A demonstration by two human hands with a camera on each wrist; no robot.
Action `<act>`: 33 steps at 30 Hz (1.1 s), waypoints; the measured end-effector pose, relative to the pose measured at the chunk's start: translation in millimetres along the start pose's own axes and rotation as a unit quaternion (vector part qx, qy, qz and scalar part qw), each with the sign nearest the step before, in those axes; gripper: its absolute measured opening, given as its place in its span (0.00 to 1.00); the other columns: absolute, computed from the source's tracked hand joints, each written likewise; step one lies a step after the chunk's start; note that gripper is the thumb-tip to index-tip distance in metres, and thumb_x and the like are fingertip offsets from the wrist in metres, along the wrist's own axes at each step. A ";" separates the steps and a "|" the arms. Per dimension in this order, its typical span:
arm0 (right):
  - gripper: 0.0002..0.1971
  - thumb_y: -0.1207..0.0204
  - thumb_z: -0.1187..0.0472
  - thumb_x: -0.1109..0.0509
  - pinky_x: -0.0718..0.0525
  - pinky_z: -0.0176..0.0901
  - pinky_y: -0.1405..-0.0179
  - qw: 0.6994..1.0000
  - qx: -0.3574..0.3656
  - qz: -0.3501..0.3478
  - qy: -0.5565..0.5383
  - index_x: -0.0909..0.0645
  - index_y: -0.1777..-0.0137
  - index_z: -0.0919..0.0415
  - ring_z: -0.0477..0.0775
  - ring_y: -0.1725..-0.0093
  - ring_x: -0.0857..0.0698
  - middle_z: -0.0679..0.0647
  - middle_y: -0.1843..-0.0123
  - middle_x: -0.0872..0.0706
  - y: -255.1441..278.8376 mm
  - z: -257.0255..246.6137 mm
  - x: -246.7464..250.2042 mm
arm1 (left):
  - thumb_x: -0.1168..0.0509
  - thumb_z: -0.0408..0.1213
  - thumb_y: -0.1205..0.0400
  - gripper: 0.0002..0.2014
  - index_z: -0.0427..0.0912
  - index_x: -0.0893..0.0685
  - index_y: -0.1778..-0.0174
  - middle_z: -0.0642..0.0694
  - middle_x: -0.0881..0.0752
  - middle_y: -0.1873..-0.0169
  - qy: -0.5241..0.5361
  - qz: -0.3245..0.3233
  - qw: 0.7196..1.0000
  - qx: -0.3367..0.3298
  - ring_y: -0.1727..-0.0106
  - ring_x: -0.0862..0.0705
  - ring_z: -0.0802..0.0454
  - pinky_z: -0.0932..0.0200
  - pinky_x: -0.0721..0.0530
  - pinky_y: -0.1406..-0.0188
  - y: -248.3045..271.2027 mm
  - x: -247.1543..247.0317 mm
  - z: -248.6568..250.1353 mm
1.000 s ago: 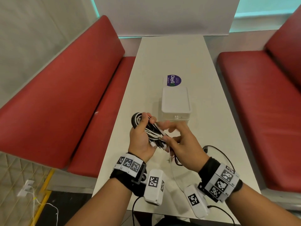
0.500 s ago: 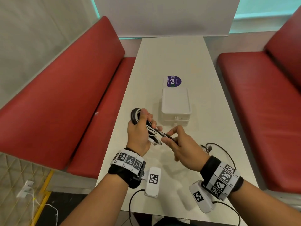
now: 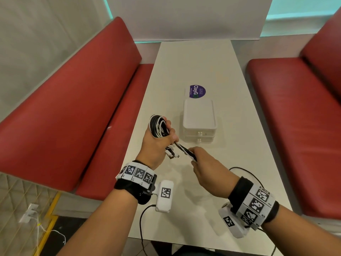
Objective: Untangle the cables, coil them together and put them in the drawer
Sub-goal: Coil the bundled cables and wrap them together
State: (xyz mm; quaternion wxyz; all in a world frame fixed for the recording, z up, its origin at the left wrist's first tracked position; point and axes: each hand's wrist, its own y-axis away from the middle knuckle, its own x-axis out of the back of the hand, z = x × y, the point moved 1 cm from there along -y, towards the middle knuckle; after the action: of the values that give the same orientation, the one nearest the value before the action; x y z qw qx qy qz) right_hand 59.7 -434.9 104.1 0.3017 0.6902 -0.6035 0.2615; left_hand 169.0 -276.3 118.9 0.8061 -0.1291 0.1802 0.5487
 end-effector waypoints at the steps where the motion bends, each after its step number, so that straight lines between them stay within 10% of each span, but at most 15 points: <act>1: 0.10 0.10 0.55 0.44 0.22 0.51 0.56 1.000 -0.002 0.026 0.005 0.28 0.32 0.49 0.54 0.58 0.20 0.45 0.51 0.22 -0.2 0.6 1.9 | 0.34 0.14 0.29 0.23 0.43 0.24 0.45 0.48 0.19 0.55 0.007 -0.015 1.000 0.001 0.61 0.21 0.50 0.46 0.14 0.50 -1.2 3.1 1.4; 5: 0.19 0.09 0.45 0.48 0.22 0.50 0.54 0.994 -0.034 0.054 0.086 0.30 0.21 0.41 0.58 0.46 0.14 0.46 0.44 0.13 5.6 -3.0 8.7 | 0.35 0.13 0.30 0.25 0.44 0.25 0.43 0.49 0.19 0.54 -0.009 -0.036 0.999 0.018 0.60 0.21 0.52 0.45 0.13 0.50 -4.0 9.9 0.7; 11: 0.35 0.14 0.61 0.42 0.20 0.52 0.59 0.976 0.041 -0.112 0.182 0.53 0.11 0.62 0.65 0.52 0.14 0.61 0.32 0.17 20.6 -25.1 -11.0 | 0.31 0.28 0.22 0.17 0.50 0.26 0.43 0.48 0.20 0.56 -0.305 -0.032 0.952 -0.009 0.60 0.22 0.52 0.52 0.19 0.56 -6.4 -2.1 -8.7; 16: 0.23 0.14 0.63 0.37 0.15 0.57 0.49 0.976 0.109 -0.116 0.146 0.29 0.20 0.49 0.59 0.53 0.15 0.55 0.45 0.13 12.2 -35.4 12.4 | 0.33 0.55 0.16 0.21 0.51 0.27 0.31 0.59 0.18 0.51 -0.503 -0.123 0.854 0.042 0.53 0.17 0.58 0.61 0.22 0.51 -7.2 -2.5 -16.7; 20: 0.13 0.20 0.61 0.25 0.20 0.28 0.55 0.989 0.132 -0.069 0.024 0.08 0.39 0.47 0.34 0.59 0.15 0.42 0.48 0.07 0.7 -33.3 53.7 | 0.47 0.78 0.27 0.35 0.51 0.18 0.46 0.55 0.12 0.60 -0.447 -0.195 0.867 0.104 0.56 0.14 0.45 0.53 0.17 0.53 10.0 0.6 -25.4; 25: 0.10 0.27 0.62 0.18 0.15 0.32 0.56 0.993 0.048 -0.087 -0.059 0.05 0.51 0.45 0.38 0.58 0.10 0.41 0.60 0.06 -12.5 -18.8 65.7 | 0.49 0.89 0.41 0.48 0.45 0.18 0.53 0.45 0.18 0.64 -0.215 -0.169 0.902 0.335 0.69 0.23 0.47 0.58 0.21 0.71 40.1 -12.6 -38.9; 29: 0.10 0.30 0.64 0.16 0.12 0.37 0.51 0.990 0.017 -0.104 -0.097 0.04 0.53 0.48 0.42 0.58 0.10 0.45 0.56 0.07 -16.3 -12.3 66.4 | 0.12 0.55 0.43 0.39 0.44 0.22 0.41 0.48 0.21 0.61 -0.152 -0.247 0.872 0.394 0.68 0.23 0.53 0.60 0.22 0.73 44.6 -7.6 -39.6; 33: 0.09 0.35 0.55 0.12 0.19 0.32 0.58 0.994 0.057 -0.086 -0.037 0.05 0.57 0.43 0.40 0.58 0.20 0.45 0.50 0.22 -20.5 -15.6 62.2 | 0.24 0.31 0.28 0.27 0.32 0.20 0.31 0.46 0.19 0.62 -0.196 -0.238 0.845 0.437 0.68 0.22 0.52 0.62 0.24 0.73 52.8 -10.5 -41.6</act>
State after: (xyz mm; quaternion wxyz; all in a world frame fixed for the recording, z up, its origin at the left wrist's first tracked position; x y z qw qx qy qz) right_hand 88.5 -463.7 157.8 0.2606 0.7645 -0.5371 0.2432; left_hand 110.2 -282.8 85.4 0.9034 0.3082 0.2032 0.2181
